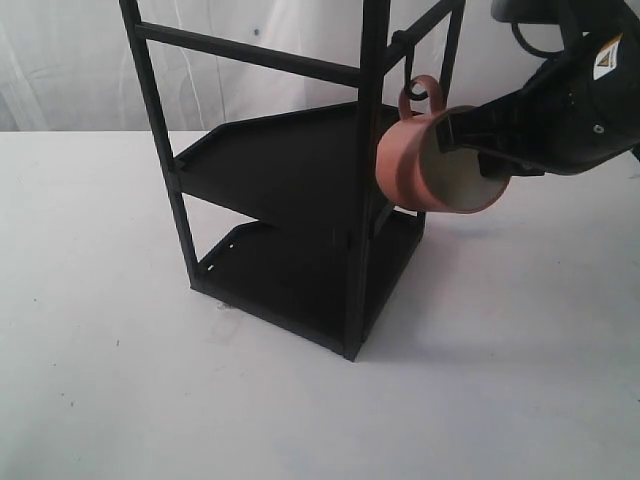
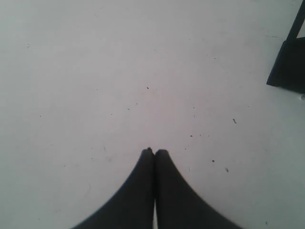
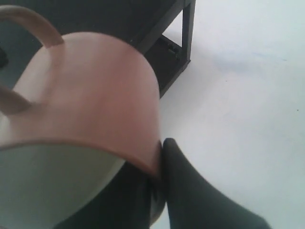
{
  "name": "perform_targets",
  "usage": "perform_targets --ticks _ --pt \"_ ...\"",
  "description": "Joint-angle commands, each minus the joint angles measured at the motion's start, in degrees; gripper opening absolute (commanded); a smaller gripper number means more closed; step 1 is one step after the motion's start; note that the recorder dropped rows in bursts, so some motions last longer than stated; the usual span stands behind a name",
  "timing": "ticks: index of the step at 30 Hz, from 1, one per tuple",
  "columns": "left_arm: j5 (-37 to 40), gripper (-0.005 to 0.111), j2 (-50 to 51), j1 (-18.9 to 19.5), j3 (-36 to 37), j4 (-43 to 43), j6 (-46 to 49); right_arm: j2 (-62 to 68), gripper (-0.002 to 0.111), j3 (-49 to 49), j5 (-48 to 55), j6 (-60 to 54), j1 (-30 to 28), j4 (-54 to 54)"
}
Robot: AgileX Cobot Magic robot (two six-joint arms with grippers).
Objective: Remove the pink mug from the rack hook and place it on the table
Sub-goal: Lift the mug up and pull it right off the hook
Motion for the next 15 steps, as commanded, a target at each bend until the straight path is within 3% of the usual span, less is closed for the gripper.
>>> perform_targets --ticks 1,15 --pt "-0.06 0.000 -0.25 -0.39 0.21 -0.01 -0.18 -0.09 0.005 -0.12 -0.76 0.36 0.03 0.39" --pt "-0.06 0.000 -0.25 -0.39 0.21 -0.01 -0.18 -3.83 0.005 -0.12 0.30 2.97 0.03 -1.62"
